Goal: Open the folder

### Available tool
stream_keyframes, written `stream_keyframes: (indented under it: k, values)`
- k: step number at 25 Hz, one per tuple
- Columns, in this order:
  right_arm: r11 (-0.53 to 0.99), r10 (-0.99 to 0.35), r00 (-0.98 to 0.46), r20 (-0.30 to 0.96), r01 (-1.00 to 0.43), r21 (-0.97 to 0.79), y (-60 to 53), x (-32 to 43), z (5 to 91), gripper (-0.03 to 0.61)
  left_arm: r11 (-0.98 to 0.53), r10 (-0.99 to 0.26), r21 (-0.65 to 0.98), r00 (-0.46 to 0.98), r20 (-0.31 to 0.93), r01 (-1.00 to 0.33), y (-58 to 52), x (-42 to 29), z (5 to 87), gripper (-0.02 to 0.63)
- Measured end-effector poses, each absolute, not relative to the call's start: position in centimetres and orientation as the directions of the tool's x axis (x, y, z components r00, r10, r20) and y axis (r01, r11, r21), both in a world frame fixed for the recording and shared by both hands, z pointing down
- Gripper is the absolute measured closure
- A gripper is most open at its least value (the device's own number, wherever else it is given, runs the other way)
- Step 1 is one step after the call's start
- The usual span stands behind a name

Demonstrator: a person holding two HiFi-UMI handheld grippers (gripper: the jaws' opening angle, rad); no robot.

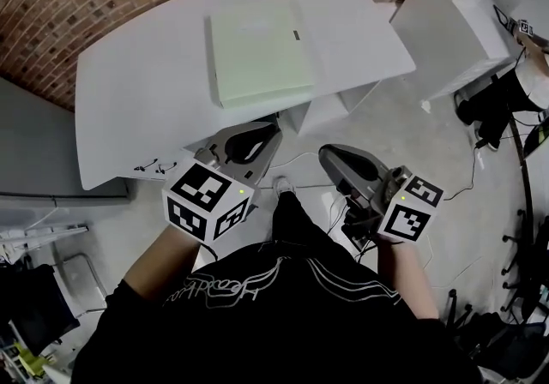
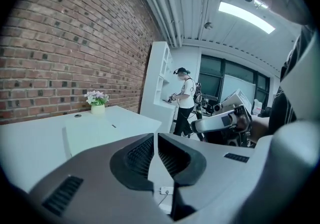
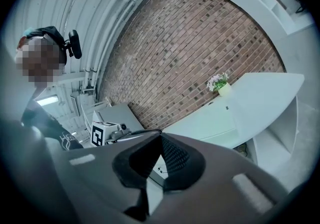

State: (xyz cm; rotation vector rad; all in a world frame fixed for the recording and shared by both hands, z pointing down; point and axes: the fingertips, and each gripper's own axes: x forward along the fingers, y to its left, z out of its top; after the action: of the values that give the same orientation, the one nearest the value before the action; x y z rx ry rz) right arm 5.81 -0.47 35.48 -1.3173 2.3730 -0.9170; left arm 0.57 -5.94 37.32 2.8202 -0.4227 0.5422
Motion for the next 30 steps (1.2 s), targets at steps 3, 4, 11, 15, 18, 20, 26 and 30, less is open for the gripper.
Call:
stream_keyframes:
  k: [3, 4, 11, 15, 18, 20, 26, 30]
  values:
    - [0.377, -0.833, -0.549, 0.065, -0.65, -0.66, -2.0, 7.0, 36.0, 0.577, -0.928, -0.244, 0.162, 0.874, 0.421, -0.337, -7.5, 1.6, 38.3, 0.609]
    - [0.374, -0.833, -0.549, 0.066, -0.648, -0.663, -2.4, 7.4, 36.1, 0.577, -0.928, -0.241, 0.158, 0.869, 0.432, -0.336, -8.0, 1.9, 38.7, 0.609]
    - [0.35, -0.835, -0.546, 0.07, -0.625, -0.698, -5.2, 9.8, 37.9, 0.577, -0.939, -0.25, 0.077, 0.82, 0.515, -0.334, -10.8, 4.0, 41.6, 0.567]
    - [0.336, -0.832, -0.549, 0.079, -0.613, -0.715, -6.4, 10.5, 39.0, 0.577, -0.939, -0.282, 0.008, 0.783, 0.555, -0.345, -12.7, 4.7, 42.9, 0.548]
    - [0.321, -0.832, -0.547, 0.09, -0.607, -0.727, -6.9, 11.1, 39.9, 0.577, -0.941, -0.302, -0.059, 0.75, 0.588, -0.332, -13.8, 5.2, 44.3, 0.524]
    - [0.311, -0.833, -0.545, 0.095, -0.604, -0.734, -7.2, 11.4, 40.6, 0.577, -0.942, -0.317, -0.111, 0.729, 0.607, -0.317, -14.4, 5.4, 45.4, 0.515]
    - [0.288, -0.834, -0.542, 0.104, -0.589, -0.755, -7.7, 12.0, 42.2, 0.577, -0.932, -0.361, -0.239, 0.669, 0.649, -0.271, -15.9, 5.8, 48.1, 0.502]
    - [0.278, -0.834, -0.54, 0.108, -0.581, -0.765, -8.0, 12.2, 43.1, 0.577, -0.922, -0.385, -0.311, 0.637, 0.668, -0.231, -16.7, 6.0, 49.3, 0.489]
